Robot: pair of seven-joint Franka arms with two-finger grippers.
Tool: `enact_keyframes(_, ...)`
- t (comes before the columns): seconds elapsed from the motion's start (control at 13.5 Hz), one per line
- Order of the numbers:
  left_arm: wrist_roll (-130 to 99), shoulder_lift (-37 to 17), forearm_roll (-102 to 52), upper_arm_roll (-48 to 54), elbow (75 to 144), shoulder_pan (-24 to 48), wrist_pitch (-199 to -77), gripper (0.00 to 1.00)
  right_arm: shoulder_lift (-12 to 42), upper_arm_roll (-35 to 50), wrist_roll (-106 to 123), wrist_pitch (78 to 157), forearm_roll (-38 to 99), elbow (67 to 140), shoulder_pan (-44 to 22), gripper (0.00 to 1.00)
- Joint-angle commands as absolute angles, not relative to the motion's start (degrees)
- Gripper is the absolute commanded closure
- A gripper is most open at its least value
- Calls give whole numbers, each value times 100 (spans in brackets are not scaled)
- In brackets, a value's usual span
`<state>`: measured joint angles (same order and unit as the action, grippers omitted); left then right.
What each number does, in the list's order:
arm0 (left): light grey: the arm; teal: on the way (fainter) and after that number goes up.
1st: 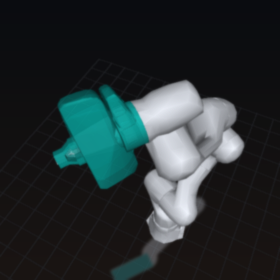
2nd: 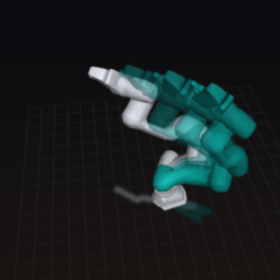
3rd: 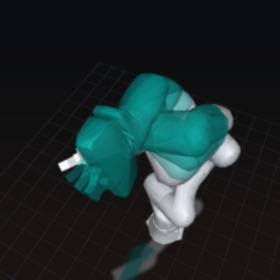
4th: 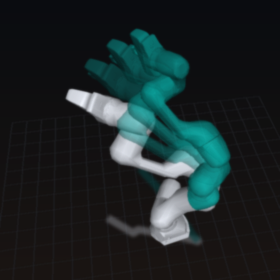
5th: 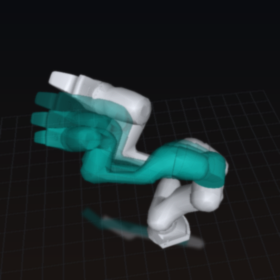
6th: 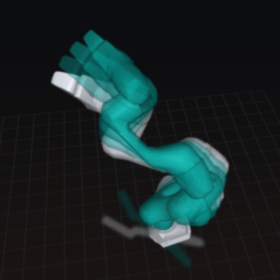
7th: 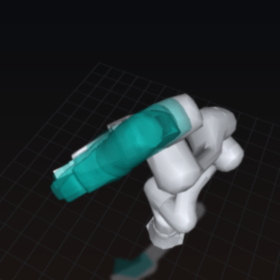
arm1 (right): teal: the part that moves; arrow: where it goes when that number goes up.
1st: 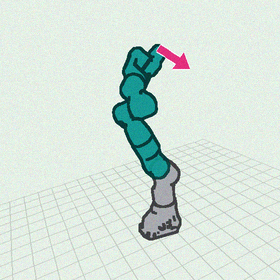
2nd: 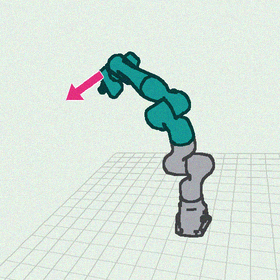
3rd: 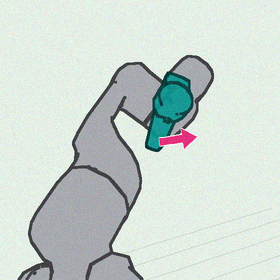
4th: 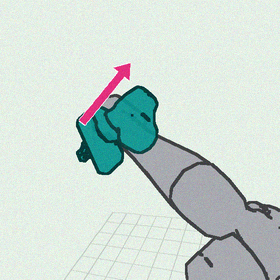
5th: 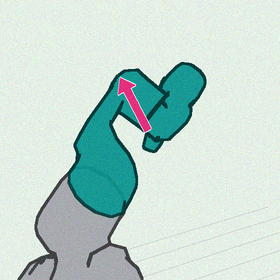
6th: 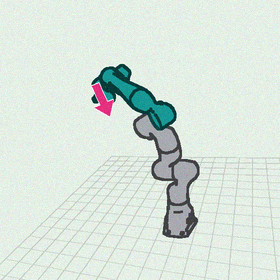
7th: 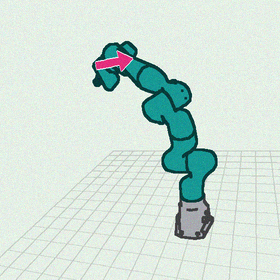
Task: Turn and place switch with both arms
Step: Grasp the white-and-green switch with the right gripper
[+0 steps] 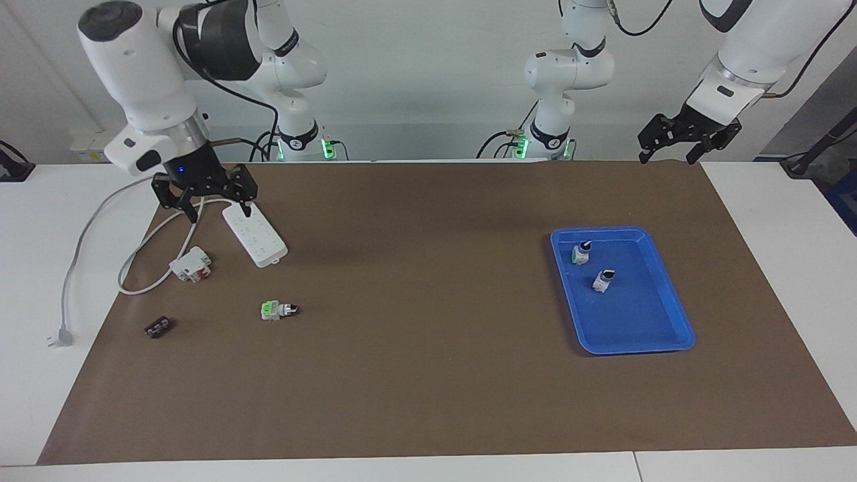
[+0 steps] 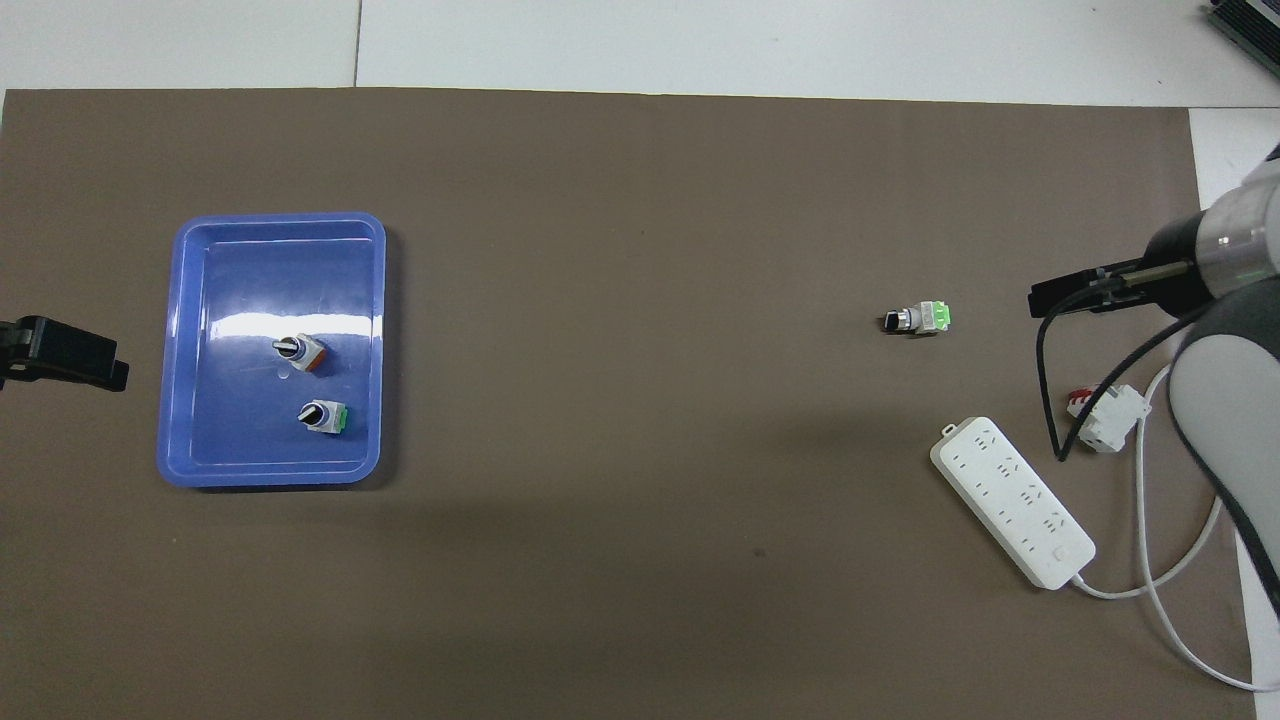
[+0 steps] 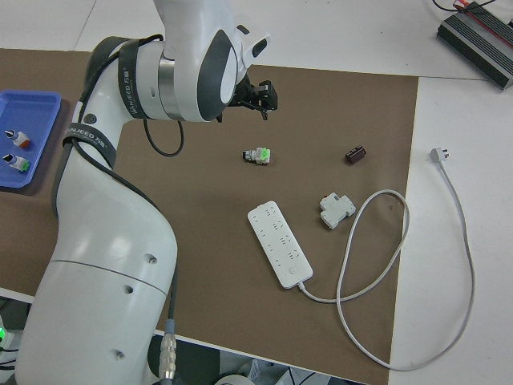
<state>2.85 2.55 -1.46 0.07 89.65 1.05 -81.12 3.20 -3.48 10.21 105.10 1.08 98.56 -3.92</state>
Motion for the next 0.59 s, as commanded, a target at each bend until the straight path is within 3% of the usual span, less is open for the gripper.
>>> enact_keyframes(0.0, 272, 404, -70, 35, 9123, 62, -8112, 0, 964, -308, 1574, 11002, 246, 9896, -264, 0)
enact_keyframes(0.37, 272, 404, -70, 44, 9123, 62, -8112, 0, 1686, -299, 2711, 13056, 237, 10756, -369, 0)
enact_keyframes(0.52, 272, 404, -70, 35, 9123, 62, -8112, 0, 1898, -299, 4011, 13447, 246, 10907, -360, 0)
